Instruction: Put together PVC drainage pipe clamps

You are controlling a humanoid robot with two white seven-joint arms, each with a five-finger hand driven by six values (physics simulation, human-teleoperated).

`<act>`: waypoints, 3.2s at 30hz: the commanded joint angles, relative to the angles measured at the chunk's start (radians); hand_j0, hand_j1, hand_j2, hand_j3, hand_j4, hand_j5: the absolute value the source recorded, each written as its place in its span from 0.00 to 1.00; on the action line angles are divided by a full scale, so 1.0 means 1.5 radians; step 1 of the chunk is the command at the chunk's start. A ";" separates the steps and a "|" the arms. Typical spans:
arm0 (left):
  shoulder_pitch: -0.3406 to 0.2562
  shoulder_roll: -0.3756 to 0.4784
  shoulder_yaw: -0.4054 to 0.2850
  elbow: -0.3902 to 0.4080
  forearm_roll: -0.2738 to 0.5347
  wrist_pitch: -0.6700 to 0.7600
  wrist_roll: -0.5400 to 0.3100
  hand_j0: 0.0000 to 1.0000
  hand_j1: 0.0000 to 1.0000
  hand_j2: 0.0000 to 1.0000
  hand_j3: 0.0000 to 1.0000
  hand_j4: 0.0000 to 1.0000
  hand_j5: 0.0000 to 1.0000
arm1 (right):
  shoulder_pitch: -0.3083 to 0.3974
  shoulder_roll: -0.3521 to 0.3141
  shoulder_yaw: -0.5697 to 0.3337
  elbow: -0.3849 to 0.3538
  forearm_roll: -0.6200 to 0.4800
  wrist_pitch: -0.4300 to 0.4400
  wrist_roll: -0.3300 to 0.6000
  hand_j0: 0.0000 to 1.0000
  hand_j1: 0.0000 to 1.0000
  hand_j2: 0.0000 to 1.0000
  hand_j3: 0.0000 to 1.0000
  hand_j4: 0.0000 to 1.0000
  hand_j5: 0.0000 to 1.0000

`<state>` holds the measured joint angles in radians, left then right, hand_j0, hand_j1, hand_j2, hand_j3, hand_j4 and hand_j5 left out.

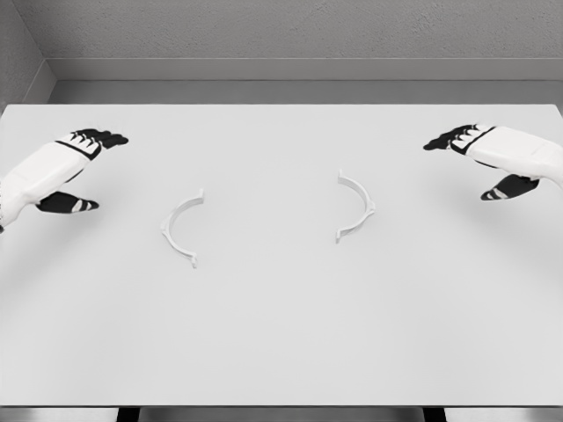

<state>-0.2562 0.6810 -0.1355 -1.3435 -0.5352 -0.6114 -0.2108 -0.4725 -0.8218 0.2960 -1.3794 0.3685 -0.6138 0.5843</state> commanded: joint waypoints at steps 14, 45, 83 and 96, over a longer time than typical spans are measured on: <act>0.003 -0.076 -0.041 0.004 -0.045 0.000 -0.009 1.00 1.00 1.00 1.00 1.00 1.00 | 0.000 0.058 0.031 -0.009 0.001 0.002 -0.006 1.00 1.00 1.00 1.00 1.00 1.00; 0.001 -0.124 -0.052 -0.017 -0.070 0.000 -0.010 1.00 1.00 1.00 1.00 1.00 1.00 | -0.086 0.240 0.056 0.173 0.048 0.008 -0.011 1.00 1.00 1.00 1.00 1.00 1.00; 0.010 -0.176 -0.070 -0.064 -0.080 0.000 -0.013 1.00 1.00 1.00 1.00 1.00 1.00 | -0.090 0.274 0.074 0.187 0.071 0.050 -0.012 1.00 1.00 1.00 1.00 1.00 1.00; 0.003 -0.190 -0.075 -0.063 -0.091 0.000 -0.013 1.00 1.00 1.00 1.00 1.00 1.00 | -0.098 0.276 0.073 0.196 0.078 0.063 -0.025 1.00 1.00 1.00 1.00 1.00 1.00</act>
<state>-0.2516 0.3967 -0.2509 -1.4363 -0.6771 -0.6119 -0.2307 -0.6197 -0.4073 0.4065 -1.0871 0.4903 -0.5283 0.5477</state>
